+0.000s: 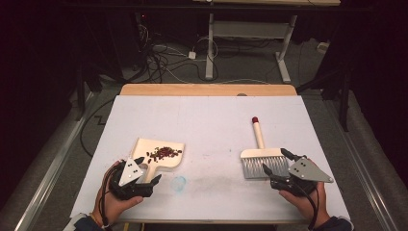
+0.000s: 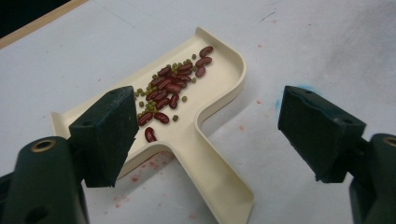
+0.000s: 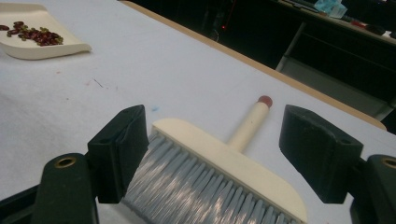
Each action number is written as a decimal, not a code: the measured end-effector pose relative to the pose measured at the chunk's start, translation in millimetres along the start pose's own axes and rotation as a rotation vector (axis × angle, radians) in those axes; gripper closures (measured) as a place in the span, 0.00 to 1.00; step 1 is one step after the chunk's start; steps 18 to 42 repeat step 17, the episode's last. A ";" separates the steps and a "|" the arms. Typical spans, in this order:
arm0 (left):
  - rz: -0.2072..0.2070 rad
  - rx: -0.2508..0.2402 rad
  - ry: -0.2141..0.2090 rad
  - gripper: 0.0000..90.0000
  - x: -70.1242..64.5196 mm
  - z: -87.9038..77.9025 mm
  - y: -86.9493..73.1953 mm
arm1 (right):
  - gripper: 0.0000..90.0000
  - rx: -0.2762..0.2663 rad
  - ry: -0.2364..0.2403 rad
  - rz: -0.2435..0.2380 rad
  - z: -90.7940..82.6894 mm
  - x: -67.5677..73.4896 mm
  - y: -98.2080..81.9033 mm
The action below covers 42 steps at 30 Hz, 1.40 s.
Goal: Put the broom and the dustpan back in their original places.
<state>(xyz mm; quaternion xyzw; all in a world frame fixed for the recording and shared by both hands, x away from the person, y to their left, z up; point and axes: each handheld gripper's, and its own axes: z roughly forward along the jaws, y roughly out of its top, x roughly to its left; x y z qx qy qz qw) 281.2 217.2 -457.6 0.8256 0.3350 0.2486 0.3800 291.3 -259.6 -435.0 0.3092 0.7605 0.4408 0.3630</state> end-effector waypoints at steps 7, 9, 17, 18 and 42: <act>-0.002 0.003 0.002 0.22 1.2 1.7 0.8 | 0.27 -0.005 -0.003 -0.008 -0.8 0.1 0.5; -0.003 0.003 0.003 0.22 1.2 2.1 0.9 | 0.28 -0.012 -0.008 -0.007 -1.8 -0.7 0.8; 0.001 0.009 -0.001 0.22 0.3 2.4 0.8 | 0.28 -0.024 -0.010 -0.005 -3.3 -1.2 2.0; 0.001 0.009 -0.001 0.22 0.3 2.4 0.8 | 0.28 -0.024 -0.010 -0.005 -3.3 -1.2 2.0; 0.001 0.009 -0.001 0.22 0.3 2.4 0.8 | 0.28 -0.024 -0.010 -0.005 -3.3 -1.2 2.0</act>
